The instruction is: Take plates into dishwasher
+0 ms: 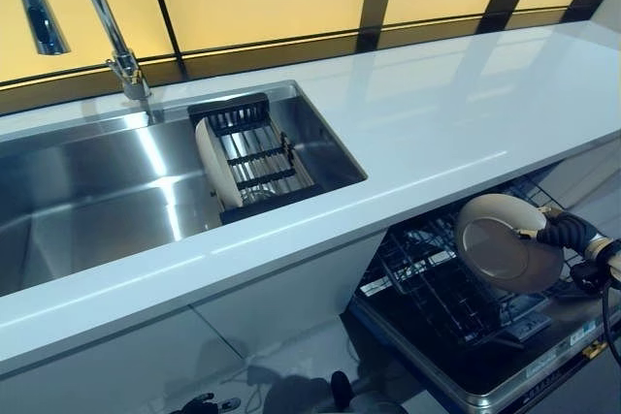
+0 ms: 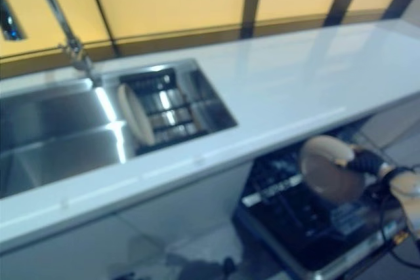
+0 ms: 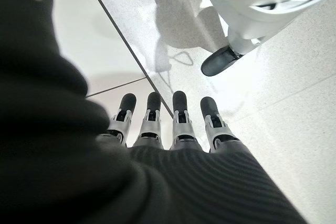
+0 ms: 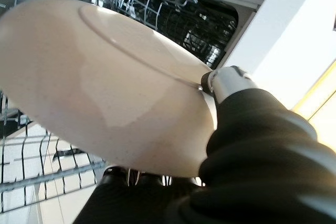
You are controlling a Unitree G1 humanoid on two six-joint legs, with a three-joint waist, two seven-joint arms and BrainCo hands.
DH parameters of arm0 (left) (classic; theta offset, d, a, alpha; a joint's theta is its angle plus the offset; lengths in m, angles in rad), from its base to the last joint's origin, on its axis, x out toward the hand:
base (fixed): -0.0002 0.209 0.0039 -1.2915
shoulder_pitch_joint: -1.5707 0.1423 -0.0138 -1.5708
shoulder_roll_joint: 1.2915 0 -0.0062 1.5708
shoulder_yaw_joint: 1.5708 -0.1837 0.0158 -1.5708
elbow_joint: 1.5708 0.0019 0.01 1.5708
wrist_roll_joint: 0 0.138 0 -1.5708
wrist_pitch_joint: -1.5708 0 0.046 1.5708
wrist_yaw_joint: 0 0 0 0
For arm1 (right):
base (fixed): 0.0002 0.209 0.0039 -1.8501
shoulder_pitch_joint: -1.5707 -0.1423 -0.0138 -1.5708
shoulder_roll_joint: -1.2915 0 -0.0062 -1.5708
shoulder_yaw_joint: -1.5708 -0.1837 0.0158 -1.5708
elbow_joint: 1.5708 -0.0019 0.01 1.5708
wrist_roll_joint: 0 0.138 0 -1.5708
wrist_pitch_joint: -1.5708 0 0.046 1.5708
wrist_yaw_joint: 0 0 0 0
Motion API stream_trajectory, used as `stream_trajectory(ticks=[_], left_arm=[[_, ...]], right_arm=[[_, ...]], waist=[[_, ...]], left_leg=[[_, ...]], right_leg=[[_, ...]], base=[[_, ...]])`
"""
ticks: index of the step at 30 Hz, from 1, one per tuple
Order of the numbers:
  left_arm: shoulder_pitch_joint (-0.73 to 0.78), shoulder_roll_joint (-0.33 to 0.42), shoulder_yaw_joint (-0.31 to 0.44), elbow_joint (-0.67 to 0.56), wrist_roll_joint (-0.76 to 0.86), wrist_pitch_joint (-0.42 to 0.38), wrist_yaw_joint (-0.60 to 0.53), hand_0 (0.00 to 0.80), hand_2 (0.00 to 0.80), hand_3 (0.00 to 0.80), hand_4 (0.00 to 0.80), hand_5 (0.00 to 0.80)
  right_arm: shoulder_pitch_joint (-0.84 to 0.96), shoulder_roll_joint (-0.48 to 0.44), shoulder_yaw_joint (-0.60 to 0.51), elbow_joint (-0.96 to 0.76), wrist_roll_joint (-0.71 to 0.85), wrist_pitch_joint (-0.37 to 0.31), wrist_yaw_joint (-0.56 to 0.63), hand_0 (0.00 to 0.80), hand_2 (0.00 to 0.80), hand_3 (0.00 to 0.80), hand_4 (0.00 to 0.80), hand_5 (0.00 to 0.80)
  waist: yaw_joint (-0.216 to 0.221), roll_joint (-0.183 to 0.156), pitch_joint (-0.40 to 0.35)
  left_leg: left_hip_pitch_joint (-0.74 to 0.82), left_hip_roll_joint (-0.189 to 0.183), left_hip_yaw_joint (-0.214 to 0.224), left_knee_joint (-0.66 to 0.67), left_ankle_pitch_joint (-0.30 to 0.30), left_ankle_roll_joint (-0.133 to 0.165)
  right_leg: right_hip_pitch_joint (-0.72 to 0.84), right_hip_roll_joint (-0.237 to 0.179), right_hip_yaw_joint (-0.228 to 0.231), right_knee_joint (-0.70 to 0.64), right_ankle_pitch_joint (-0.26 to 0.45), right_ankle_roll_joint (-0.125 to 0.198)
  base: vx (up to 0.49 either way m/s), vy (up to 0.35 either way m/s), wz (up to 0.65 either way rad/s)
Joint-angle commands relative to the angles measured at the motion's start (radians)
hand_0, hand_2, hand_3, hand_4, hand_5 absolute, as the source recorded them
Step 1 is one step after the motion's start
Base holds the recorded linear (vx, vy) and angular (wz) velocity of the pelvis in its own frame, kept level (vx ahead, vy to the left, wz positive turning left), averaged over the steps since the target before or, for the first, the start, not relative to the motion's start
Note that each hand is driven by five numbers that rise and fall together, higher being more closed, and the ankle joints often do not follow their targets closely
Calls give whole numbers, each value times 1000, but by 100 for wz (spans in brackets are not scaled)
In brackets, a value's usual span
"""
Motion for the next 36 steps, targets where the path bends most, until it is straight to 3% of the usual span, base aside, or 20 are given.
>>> stream_trajectory(ticks=[1, 13, 25, 36], left_arm=[[-52, 41, 13, 16, 20, 7, 2, 0, 0, 0, 0, 0], [-78, 24, -30, -7, 12, 25, 5, 0, 0, 0, 0, 0], [-98, 22, -62, -20, 15, 45, -7, 0, 0, 0, 0, 0], [-115, 19, -83, -23, 21, 54, -20, 0, 0, 0, 0, 0]], right_arm=[[-126, 40, 21, 45, -41, -6, -49, 800, 800, 800, 800, 800], [-241, 160, 174, 196, -165, 48, -123, 800, 800, 800, 800, 800], [-330, 235, 284, 358, -257, 106, -120, 800, 800, 800, 800, 800], [-394, 295, 313, 505, -249, 142, -117, 800, 800, 800, 800, 800]], waist=[[45, -67, 0], [83, -48, 14], [115, -30, 22], [144, -18, 17]], left_leg=[[8, 16, -59, 2, -13, 27], [5, 14, -77, 2, -8, 25], [0, 10, -99, 2, -4, 23], [-7, 10, -117, 2, 3, 19]], right_leg=[[14, -63, -37, 3, 11, 71], [22, -77, -64, 3, 8, 70], [28, -85, -85, 3, 4, 68], [33, -91, -108, 3, -1, 66]], base=[[-18, 1, 5], [-2, 10, 5], [8, 5, 6], [-5, -2, 5]])
